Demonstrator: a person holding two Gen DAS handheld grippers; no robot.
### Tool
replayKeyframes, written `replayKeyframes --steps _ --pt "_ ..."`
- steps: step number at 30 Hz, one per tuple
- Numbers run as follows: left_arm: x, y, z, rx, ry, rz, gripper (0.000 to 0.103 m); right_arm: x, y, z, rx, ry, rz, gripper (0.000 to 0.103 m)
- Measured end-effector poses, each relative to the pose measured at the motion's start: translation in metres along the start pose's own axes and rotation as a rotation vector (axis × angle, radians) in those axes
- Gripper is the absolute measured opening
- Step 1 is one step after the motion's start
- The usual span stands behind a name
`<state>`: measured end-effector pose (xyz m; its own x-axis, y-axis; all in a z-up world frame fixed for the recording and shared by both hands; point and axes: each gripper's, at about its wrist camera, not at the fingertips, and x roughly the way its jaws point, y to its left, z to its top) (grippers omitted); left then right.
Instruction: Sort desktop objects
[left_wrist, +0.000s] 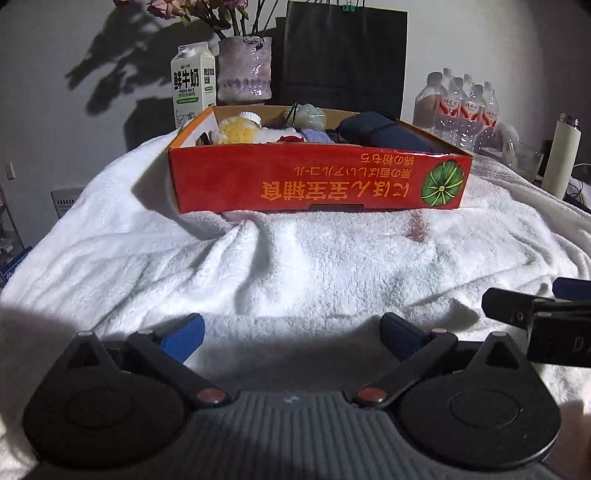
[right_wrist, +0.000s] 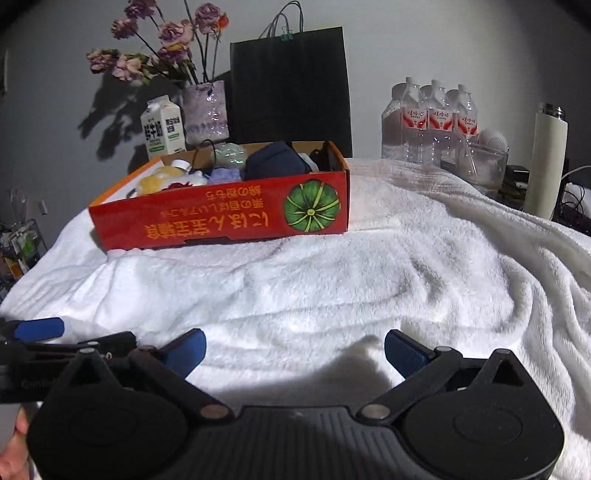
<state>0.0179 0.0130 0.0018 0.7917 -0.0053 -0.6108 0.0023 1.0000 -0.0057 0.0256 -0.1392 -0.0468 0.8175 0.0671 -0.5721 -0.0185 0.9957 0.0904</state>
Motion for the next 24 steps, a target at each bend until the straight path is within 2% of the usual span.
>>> replayKeyframes --steps 4,7,10,19,24 --pt "0.005 0.0 0.007 0.0 -0.006 -0.002 0.103 0.01 -0.001 0.004 -0.02 0.004 -0.035 0.103" --pt "0.01 -0.001 0.006 0.006 -0.004 -0.008 0.103 0.018 0.002 0.0 -0.062 0.047 -0.033 0.103" --pt "0.012 0.0 0.005 -0.009 0.003 -0.013 0.103 0.018 0.006 -0.002 -0.095 0.04 -0.045 0.103" --pt "0.009 -0.005 0.002 0.021 0.005 -0.006 0.103 0.016 0.0 -0.004 -0.069 0.041 -0.029 0.103" --pt "0.008 0.0 0.001 0.001 0.013 -0.019 0.103 0.017 -0.001 -0.004 -0.065 0.044 -0.026 0.103"
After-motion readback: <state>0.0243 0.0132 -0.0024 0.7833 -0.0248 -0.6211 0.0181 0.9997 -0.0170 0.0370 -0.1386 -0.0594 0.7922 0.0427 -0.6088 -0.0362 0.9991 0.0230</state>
